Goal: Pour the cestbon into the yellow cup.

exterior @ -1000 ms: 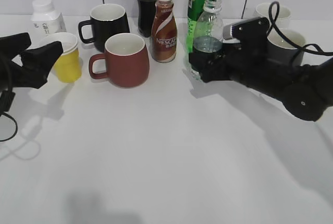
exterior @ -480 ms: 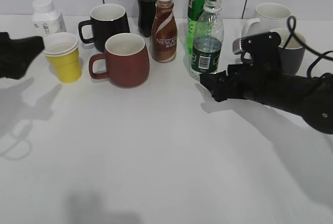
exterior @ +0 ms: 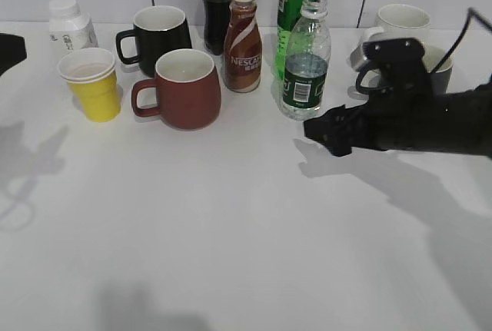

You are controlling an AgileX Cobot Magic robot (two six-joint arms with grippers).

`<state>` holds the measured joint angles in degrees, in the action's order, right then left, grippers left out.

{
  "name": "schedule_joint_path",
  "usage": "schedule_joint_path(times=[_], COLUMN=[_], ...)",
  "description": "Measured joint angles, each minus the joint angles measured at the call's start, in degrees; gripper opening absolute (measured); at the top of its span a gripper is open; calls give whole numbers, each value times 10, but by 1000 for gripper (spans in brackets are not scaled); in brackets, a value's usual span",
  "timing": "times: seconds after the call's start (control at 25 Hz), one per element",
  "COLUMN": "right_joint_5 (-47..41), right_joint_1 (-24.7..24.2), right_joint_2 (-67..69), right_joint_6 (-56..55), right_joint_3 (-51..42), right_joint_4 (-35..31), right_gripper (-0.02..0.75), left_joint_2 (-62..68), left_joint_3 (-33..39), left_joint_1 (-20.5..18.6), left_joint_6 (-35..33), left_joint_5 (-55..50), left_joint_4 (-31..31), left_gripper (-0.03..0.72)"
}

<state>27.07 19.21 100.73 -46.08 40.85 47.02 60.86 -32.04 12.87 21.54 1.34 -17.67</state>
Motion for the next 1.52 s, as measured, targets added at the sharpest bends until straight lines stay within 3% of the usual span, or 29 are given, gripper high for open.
schedule_joint_path(times=[0.28,0.52,0.68,0.96,1.04,1.12,1.2,1.36,1.52], right_joint_5=[-106,-163,-187,-259,-315,-387,-464,-578,-577], right_joint_1=[0,0,0,0,0,0,0,-1,12], right_joint_2=[-83,-141,-158,-193,-203,-218,-233,-250,-288], right_joint_6=[-182,-413,-479,-485,-464,-422,-347,-139,127], right_joint_3=[0,0,0,-12,-19,-20,-20,-12,-9], right_joint_4=[173,382,511,547,550,521,444,168,-145], right_gripper=[596,555,517,501,491,480,475,470,470], left_joint_2=[-51,-102,-161,-217,-226,-229,-231,-233,-235], left_joint_3=[-71,-121,-128,-129,-129,-129,-129,-129,-129], left_joint_1=[51,54,54,54,54,54,54,54,54], left_joint_6=[0,0,0,0,0,0,0,0,-37], left_joint_5=[-275,-483,-583,-670,-686,-696,-705,-710,-711], left_joint_4=[45,60,61,61,61,62,63,66,109], left_gripper=[558,558,558,558,558,558,558,558,558])
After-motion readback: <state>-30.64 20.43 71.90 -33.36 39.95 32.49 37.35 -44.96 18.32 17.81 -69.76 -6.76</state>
